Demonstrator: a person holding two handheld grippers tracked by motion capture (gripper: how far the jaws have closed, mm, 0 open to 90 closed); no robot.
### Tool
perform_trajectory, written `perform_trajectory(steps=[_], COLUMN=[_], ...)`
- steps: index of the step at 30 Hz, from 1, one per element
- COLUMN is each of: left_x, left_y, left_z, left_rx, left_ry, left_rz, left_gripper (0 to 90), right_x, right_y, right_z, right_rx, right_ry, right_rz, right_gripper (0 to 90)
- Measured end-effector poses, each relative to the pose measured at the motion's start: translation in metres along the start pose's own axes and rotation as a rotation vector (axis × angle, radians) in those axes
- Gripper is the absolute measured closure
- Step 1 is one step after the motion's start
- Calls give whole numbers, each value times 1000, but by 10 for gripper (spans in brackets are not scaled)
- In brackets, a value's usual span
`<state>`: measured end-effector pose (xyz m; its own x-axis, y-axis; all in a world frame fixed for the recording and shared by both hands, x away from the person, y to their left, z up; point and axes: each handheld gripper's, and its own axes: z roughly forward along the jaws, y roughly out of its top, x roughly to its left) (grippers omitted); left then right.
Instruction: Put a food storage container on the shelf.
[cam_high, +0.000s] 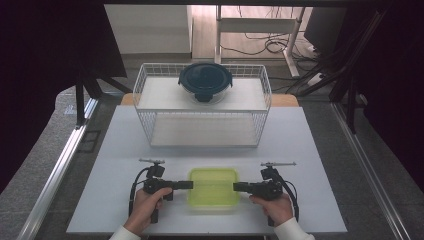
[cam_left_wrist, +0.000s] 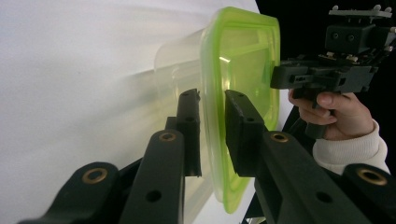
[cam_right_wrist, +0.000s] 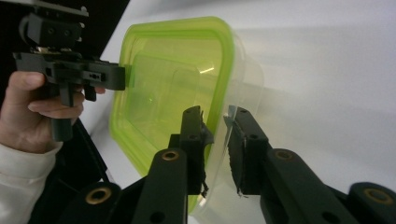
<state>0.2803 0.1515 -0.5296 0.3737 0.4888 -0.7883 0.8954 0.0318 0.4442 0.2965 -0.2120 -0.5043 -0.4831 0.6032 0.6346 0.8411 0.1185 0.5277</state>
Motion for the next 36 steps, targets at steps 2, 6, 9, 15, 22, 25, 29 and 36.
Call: perform_trajectory(steps=[2,6,9,15,22,25,29,36], left_x=[-2,-5,-9,-12,-19,-22,-24,-27], left_y=[1,1,2,3,5,7,7,8], left_z=[-1,-3,-5,-8,-13,-15,-16,-16], left_rx=[3,4,-2,-1,2,2,1,-5], left_ry=[3,12,6,17,15,15,17,6], left_rz=[8,28,37,58,81,90,99,104], left_gripper=[774,776,776,777,777,776,776,776], right_x=[1,3,5,8,13,15,16,19], right_y=[1,0,1,1,2,2,3,3], right_z=[-2,-3,-5,-6,-9,-11,-12,-15], right_rx=[-10,-8,-17,-21,-32,-36,-38,-48], right_ry=[3,-3,0,4,3,4,2,4], right_rz=[0,-15,-28,-39,-64,-70,-79,-93], right_gripper=[781,787,788,789,792,792,792,792])
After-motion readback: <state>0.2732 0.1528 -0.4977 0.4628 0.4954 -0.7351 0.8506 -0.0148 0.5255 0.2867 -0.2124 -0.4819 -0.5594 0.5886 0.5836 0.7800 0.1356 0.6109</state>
